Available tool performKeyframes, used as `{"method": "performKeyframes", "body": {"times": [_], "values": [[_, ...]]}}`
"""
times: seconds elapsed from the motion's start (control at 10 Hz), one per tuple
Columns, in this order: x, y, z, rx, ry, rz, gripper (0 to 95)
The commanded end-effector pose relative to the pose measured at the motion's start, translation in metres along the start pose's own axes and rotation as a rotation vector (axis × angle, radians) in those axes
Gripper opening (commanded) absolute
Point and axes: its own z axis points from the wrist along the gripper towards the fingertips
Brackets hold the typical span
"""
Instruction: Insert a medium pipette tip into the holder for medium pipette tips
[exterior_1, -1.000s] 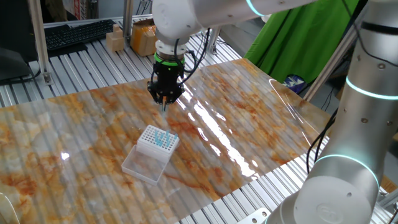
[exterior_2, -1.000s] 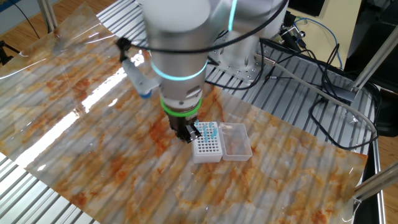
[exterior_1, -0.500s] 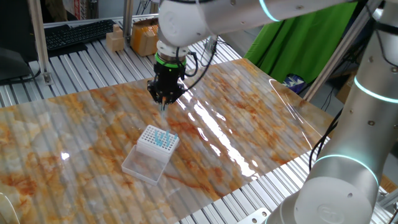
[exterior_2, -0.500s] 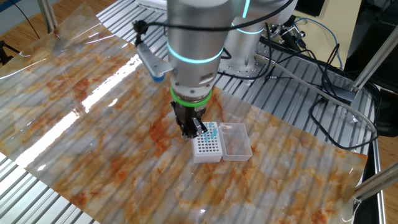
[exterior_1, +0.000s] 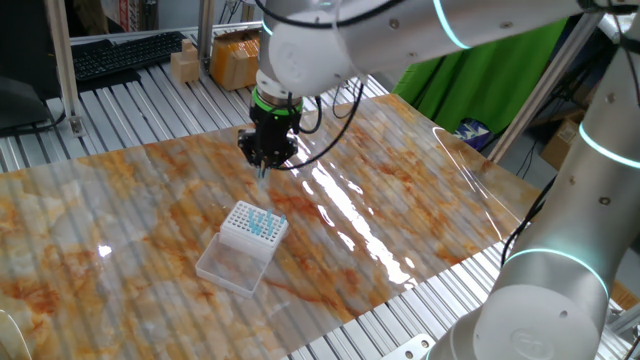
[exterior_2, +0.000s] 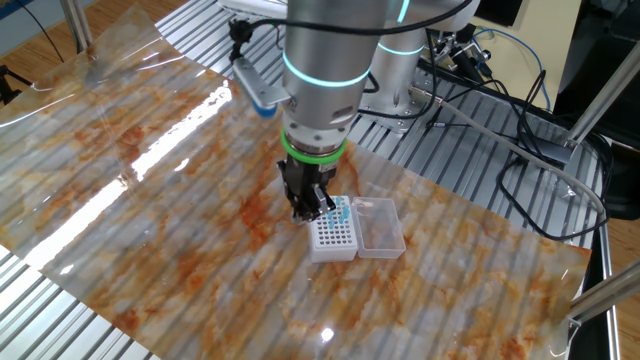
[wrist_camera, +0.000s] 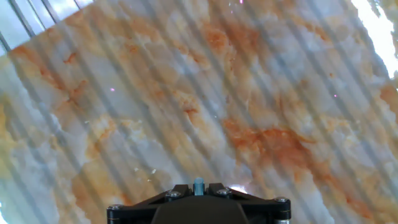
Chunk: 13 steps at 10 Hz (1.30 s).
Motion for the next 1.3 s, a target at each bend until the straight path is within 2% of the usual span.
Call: {"method": "performKeyframes", "body": {"times": [0.1, 0.3, 0.5, 1.3], "values": [[0.001, 0.001, 0.000, -0.007, -0.019, 0.007, 0.0], [0.003, 0.002, -0.001, -0.008, -0.036, 0.011, 0.0], [0.004, 0.004, 0.000, -0.002, -0.064, 0.023, 0.0], [0.001, 0.012, 0.004, 0.005, -0.116, 0.048, 0.0]]}}
